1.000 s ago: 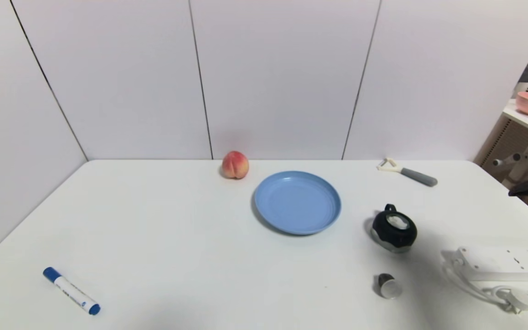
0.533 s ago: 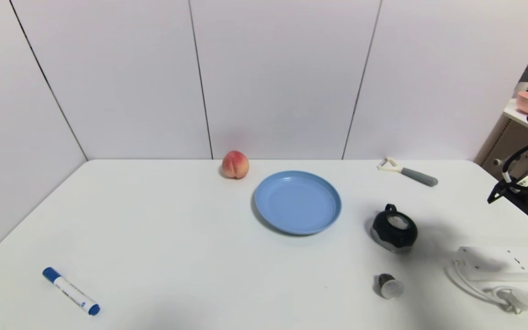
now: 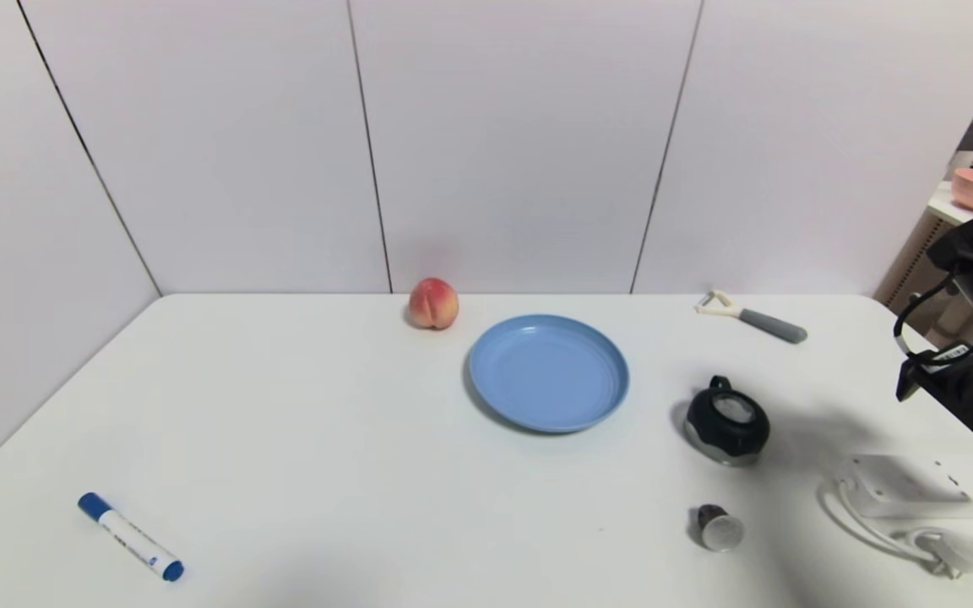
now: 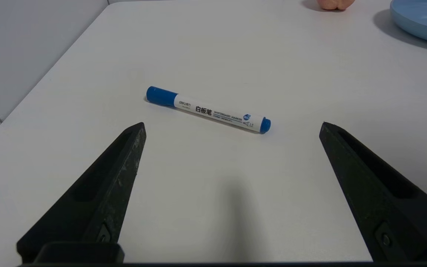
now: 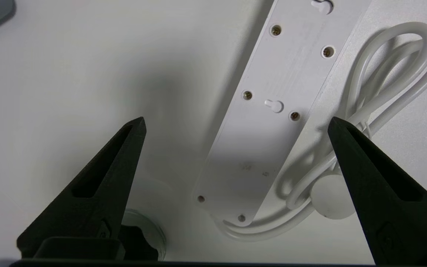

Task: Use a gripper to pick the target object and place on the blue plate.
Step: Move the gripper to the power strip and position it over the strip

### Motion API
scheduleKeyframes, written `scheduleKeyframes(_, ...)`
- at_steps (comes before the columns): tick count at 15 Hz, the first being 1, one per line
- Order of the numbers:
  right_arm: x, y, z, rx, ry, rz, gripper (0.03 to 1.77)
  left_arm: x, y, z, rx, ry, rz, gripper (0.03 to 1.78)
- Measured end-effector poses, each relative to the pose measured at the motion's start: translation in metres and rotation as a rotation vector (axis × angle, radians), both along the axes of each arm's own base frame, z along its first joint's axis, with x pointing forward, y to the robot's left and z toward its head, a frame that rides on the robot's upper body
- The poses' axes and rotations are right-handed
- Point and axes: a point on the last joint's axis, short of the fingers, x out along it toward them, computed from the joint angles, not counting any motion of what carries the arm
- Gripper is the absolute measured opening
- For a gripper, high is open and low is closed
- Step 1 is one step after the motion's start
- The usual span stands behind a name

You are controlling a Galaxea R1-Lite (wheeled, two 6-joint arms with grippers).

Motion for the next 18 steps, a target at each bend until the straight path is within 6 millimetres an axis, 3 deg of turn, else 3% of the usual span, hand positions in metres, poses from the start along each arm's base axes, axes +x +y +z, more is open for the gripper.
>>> scheduleKeyframes(9, 0.015, -0.022, -0.024, 0.011, 0.086, -0.085, 1.69, 0.000, 0.000, 0.000, 0.000, 0.000, 0.000, 1.69)
scheduleKeyframes(18, 0.027, -0.025, -0.042, 0.037, 0.121, -0.145, 1.70, 0.000, 0.000, 0.000, 0.000, 0.000, 0.000, 1.69)
